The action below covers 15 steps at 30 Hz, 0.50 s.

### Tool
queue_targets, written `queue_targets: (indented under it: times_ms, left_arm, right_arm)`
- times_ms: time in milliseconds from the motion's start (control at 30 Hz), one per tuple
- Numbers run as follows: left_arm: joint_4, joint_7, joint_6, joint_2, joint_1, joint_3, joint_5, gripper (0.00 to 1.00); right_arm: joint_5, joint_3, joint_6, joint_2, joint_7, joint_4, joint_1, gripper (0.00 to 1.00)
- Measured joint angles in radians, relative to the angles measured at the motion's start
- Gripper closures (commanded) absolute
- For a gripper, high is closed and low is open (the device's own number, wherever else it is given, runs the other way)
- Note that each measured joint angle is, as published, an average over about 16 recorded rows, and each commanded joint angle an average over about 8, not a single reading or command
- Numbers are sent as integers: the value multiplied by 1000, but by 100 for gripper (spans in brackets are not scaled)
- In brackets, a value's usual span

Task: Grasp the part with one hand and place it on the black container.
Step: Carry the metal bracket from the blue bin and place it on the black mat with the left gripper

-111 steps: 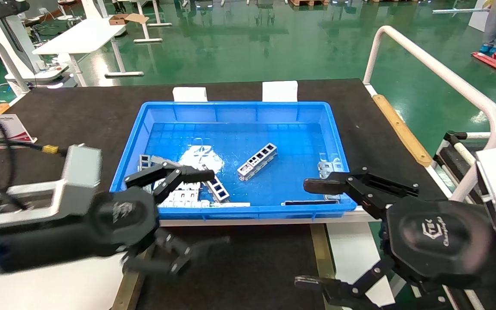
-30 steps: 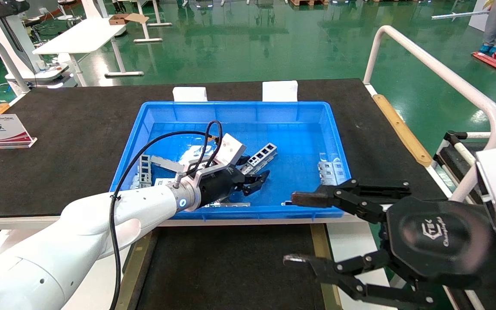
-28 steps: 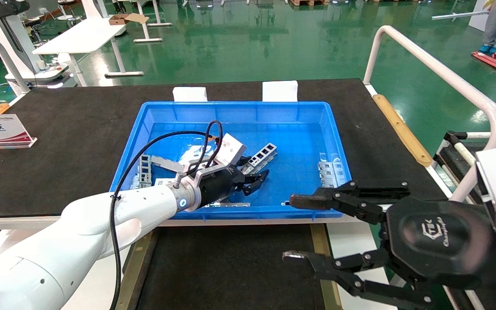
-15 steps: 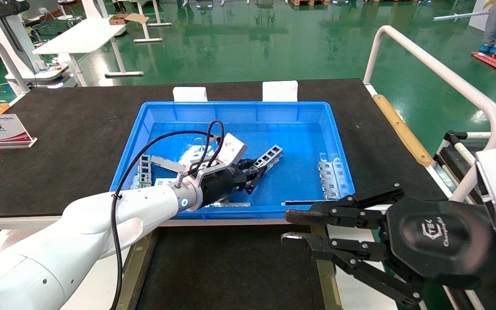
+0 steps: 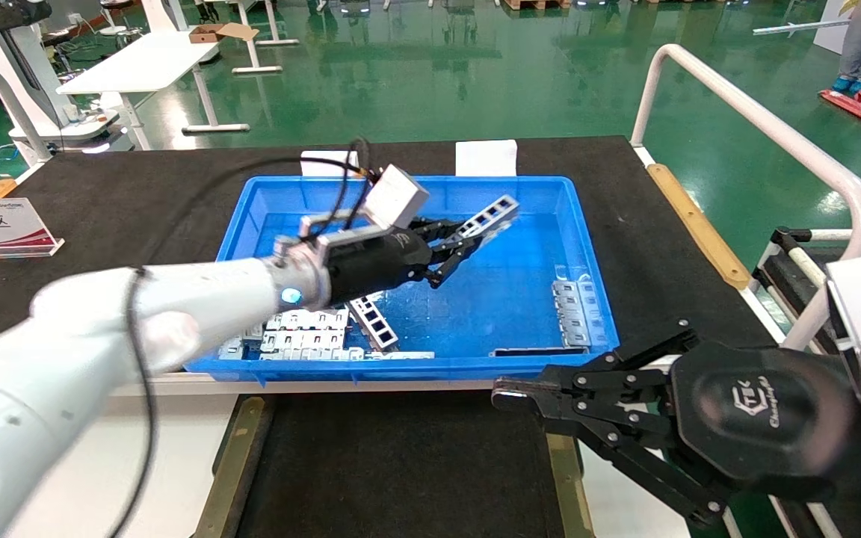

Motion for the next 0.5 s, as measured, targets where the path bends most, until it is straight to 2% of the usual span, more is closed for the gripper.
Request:
queue_targets:
  times_ms: [267, 500]
  left_arm:
    - [-43, 50, 242, -111, -22, -47, -70, 100]
    - [-151, 47, 356, -213, -12, -71, -110, 100]
  right_arm:
    - [0, 0, 0, 0, 0, 0, 0, 100]
    - [0, 0, 0, 0, 0, 0, 0, 100]
